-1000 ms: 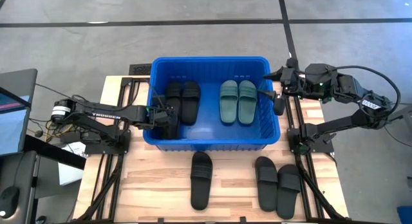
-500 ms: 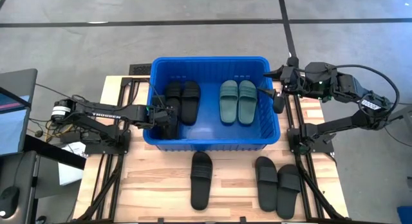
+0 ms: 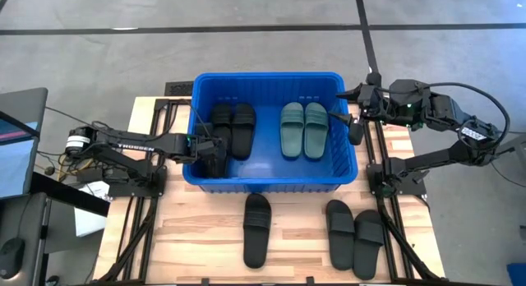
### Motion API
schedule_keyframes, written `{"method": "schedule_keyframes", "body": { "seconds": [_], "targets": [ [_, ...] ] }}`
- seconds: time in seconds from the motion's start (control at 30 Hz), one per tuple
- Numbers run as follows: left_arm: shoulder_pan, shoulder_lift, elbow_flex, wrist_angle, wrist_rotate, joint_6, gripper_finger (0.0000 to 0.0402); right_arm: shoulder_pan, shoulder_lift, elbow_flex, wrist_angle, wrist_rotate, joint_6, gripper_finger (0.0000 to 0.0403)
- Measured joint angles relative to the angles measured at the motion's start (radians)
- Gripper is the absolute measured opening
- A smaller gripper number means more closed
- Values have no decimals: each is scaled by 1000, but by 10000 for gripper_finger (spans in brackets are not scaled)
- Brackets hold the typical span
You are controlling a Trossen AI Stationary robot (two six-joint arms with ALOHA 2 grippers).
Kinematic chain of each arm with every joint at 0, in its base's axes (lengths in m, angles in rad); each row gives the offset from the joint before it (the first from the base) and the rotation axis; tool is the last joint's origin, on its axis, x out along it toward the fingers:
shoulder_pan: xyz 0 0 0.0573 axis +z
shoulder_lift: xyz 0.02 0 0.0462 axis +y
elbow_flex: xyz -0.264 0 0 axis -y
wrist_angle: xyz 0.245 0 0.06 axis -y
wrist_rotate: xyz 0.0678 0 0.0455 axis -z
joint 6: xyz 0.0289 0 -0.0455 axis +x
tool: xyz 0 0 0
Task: Pick and place slides into bin
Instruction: Put the left black slide into the blue bin
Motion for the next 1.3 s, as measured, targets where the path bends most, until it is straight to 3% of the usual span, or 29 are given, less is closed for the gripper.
{"method": "schedule_keyframes", "body": {
  "seconds": [0.37, 0.73, 0.83, 1.03, 1.3],
  "targets": [
    [6, 0, 45, -41, 29, -28, 192, 0, 0, 0, -8, -1, 7, 249],
    [6, 0, 294, -121, 25, -20, 193, 0, 0, 0, -12, -1, 8, 249],
    [-1, 0, 409, -133, 83, -24, 193, 0, 0, 0, -14, -1, 8, 249],
    [-70, -2, 614, -126, 300, -115, 193, 0, 0, 0, -58, -1, 8, 249],
    [-274, -1, 615, -125, 337, -303, 193, 0, 0, 0, -80, -1, 10, 249]
  ]
}}
